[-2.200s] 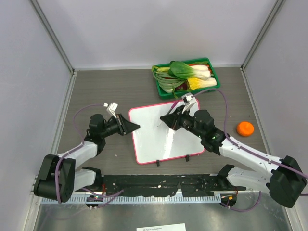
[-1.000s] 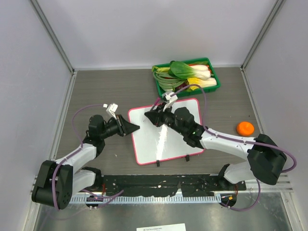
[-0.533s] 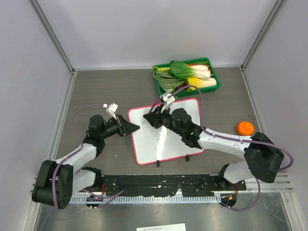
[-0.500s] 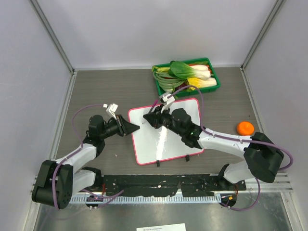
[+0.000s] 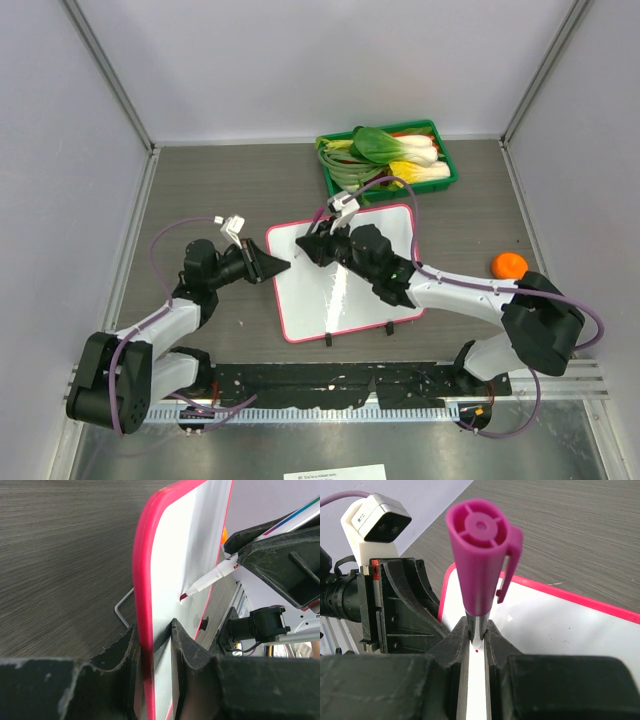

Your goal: Write a sentence on the whiteboard

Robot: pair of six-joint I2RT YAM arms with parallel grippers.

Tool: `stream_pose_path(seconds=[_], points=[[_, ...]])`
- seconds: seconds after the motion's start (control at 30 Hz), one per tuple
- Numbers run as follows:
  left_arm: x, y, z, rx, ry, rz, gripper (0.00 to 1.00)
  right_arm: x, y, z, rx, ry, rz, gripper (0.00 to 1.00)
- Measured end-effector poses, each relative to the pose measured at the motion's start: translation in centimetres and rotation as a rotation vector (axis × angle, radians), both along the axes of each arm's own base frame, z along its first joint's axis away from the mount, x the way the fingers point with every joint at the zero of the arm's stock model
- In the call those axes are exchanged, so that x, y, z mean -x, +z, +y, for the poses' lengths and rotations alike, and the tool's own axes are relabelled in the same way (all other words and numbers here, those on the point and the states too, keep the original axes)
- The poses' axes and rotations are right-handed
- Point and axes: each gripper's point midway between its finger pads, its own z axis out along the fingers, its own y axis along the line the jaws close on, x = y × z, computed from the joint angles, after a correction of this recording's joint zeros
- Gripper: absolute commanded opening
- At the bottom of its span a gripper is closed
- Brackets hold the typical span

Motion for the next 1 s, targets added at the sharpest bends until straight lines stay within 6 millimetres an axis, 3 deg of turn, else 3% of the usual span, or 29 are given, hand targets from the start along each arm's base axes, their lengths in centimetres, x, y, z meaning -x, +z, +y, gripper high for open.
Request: stream_pose_path(seconds=[0.5,1.0], points=[[0.0,0.0,0.0,0.0,0.0,0.0,0.0,-2.0,1.6,-0.8,0.033,-0.109,-0.039,0.01],[0.0,-0.1,0.0,-0.001,0.0,0.005,0.0,-2.1,1.4,-1.2,0.047,-0.126,-0.051,0.01]])
